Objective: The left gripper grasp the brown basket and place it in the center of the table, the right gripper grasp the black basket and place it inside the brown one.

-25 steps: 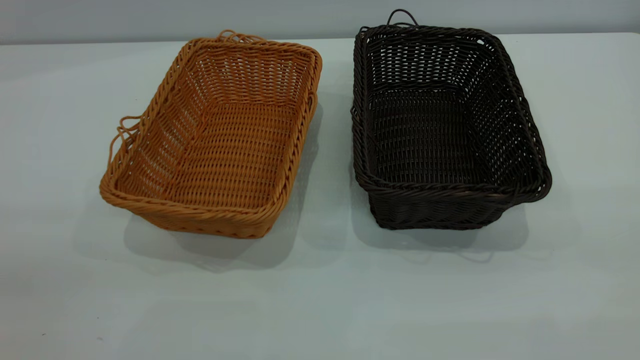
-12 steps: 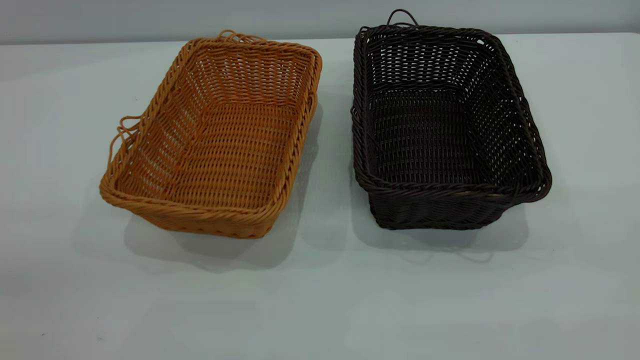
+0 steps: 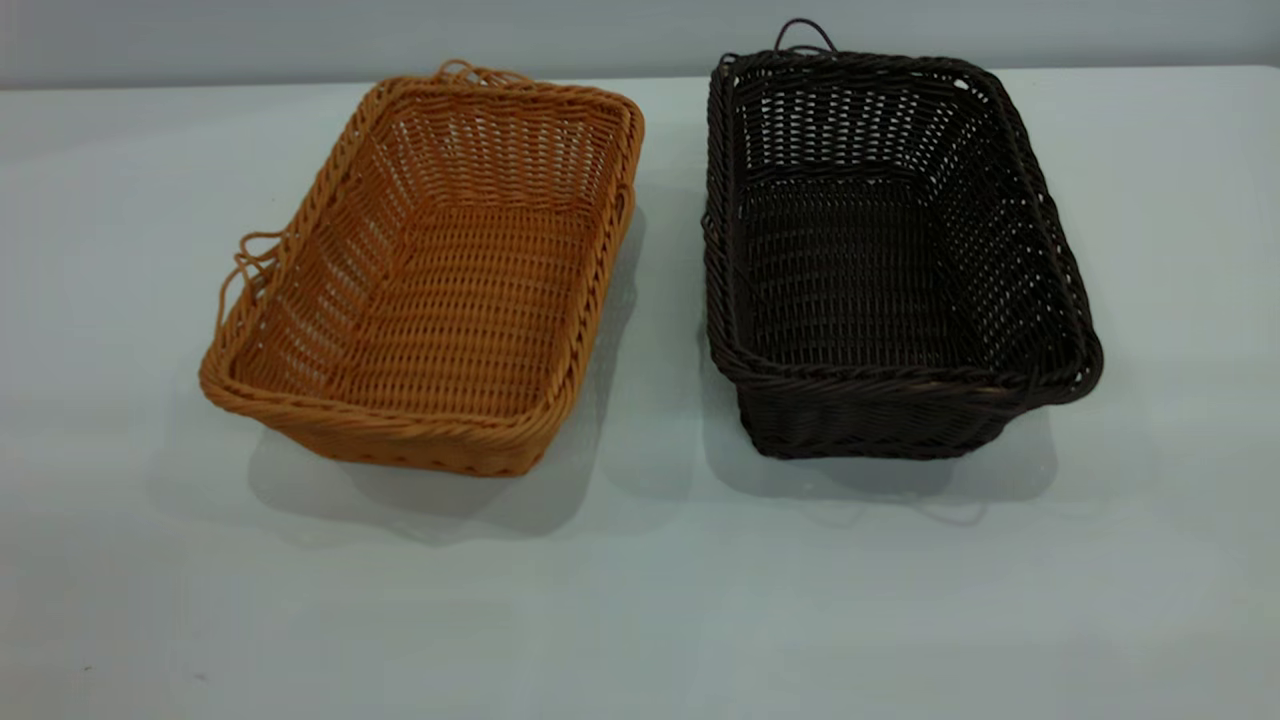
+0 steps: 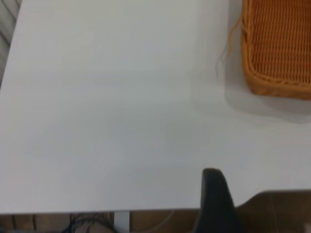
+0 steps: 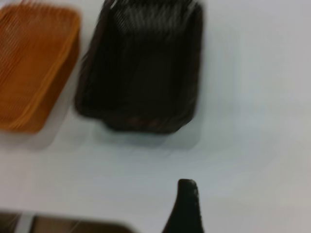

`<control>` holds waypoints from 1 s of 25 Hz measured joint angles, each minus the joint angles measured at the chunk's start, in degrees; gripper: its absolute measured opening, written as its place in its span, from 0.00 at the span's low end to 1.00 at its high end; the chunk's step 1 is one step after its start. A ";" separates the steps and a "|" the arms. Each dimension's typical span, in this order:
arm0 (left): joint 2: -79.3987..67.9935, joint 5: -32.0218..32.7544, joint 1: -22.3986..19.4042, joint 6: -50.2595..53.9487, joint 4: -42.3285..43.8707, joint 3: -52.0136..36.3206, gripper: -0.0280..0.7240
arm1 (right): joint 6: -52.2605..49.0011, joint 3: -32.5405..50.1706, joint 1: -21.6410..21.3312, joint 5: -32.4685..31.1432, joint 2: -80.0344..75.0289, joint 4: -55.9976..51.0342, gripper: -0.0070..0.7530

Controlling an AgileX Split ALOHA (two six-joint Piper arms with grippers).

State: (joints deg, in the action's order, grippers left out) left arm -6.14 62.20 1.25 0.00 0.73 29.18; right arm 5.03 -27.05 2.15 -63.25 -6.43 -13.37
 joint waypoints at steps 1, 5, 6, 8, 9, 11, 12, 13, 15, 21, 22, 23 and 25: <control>-3.12 -0.93 0.00 0.00 0.01 0.61 0.63 | 0.73 -0.05 0.00 0.57 -2.72 -1.82 0.76; -16.39 -6.56 0.00 -2.31 -0.12 2.88 0.67 | 5.60 -0.05 0.00 5.61 -14.76 -9.74 0.81; -19.30 -8.14 0.00 -2.53 -0.23 3.35 0.68 | 7.16 -0.05 0.00 6.79 -18.41 -12.46 0.81; -25.95 -12.41 0.00 -2.71 -0.73 4.59 0.71 | 11.05 -0.05 0.00 7.90 -25.66 -18.54 0.81; -29.06 -14.68 0.00 -2.78 -1.13 5.19 0.71 | 13.93 -0.05 0.00 8.41 -29.74 -22.19 0.81; -34.31 -18.20 0.00 -3.18 -1.90 6.82 0.72 | 20.91 -0.05 0.15 9.53 -36.97 -28.77 0.81; -36.87 -20.43 0.00 -3.59 -2.37 7.65 0.72 | 23.76 -0.05 0.50 10.45 -40.72 -32.06 0.81; -38.85 -21.77 0.00 -3.95 -2.98 8.36 0.73 | 26.62 -0.05 1.21 11.63 -44.37 -34.96 0.81; -43.21 -23.91 0.00 -5.19 -4.40 9.94 0.73 | 29.73 -0.05 3.44 14.43 -50.98 -38.99 0.81; -52.60 -26.14 0.00 -10.71 -9.80 14.27 0.73 | 31.00 -0.97 18.73 22.75 -70.45 -45.29 0.79; -53.79 -26.41 0.00 -11.63 -10.47 14.72 0.73 | 30.52 -1.56 21.23 24.26 -72.97 -46.10 0.79; -54.79 -26.69 0.00 -12.24 -11.00 14.92 0.73 | 29.53 -2.48 22.74 25.41 -75.94 -47.06 0.79; -56.01 -27.30 0.00 -13.31 -11.53 15.09 0.73 | 27.83 -4.75 24.43 26.08 -81.25 -50.79 0.79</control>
State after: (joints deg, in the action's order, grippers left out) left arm -62.16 34.90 1.25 -13.31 -10.80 44.27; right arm 32.86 -31.81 26.57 -37.18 -87.67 -64.16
